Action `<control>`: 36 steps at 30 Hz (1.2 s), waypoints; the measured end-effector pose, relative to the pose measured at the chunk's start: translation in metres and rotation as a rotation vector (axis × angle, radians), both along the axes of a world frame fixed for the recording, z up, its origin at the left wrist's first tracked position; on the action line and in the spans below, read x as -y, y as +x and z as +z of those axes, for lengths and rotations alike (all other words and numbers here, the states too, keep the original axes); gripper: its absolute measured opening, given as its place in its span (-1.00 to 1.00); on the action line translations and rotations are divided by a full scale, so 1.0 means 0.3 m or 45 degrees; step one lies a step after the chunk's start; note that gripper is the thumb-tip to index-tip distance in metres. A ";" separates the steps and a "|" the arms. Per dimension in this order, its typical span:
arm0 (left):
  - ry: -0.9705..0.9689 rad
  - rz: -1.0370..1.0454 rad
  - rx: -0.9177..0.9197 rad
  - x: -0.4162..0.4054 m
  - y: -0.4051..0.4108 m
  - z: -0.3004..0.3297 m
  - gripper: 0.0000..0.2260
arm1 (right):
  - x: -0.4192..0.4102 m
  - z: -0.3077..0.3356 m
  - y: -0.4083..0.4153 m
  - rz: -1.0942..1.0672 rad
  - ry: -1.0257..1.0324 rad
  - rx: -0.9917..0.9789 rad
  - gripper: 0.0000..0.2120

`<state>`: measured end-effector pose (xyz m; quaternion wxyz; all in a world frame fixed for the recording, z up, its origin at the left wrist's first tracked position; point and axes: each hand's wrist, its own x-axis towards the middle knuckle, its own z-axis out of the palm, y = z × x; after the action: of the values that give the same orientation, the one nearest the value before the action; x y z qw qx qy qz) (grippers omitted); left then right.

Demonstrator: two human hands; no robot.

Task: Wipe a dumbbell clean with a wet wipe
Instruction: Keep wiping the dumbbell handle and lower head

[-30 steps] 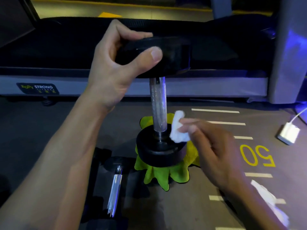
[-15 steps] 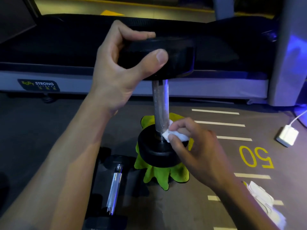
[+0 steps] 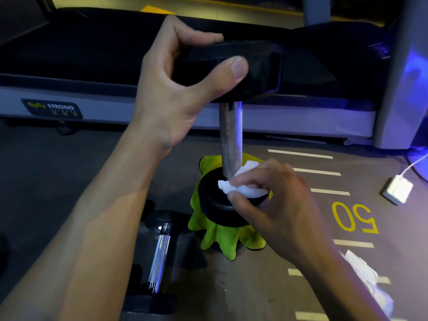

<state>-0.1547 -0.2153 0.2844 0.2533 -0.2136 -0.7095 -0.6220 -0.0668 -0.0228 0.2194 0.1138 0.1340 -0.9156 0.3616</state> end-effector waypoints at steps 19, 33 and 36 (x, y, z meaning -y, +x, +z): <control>-0.062 -0.042 0.004 -0.022 0.021 0.009 -0.65 | 0.052 0.014 -0.106 -0.014 0.035 -0.500 -0.96; 0.029 -0.061 0.018 0.000 -0.002 -0.006 -0.68 | -0.038 -0.019 -0.121 0.110 -0.460 0.027 -0.92; 0.046 -0.068 0.030 0.000 -0.012 -0.008 -0.68 | 0.048 0.063 -0.161 -0.004 -0.657 -0.255 -0.96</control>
<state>-0.1582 -0.2153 0.2821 0.2321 -0.2205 -0.6952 -0.6436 -0.1152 -0.0372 0.2383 0.2347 0.1341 -0.7776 0.5676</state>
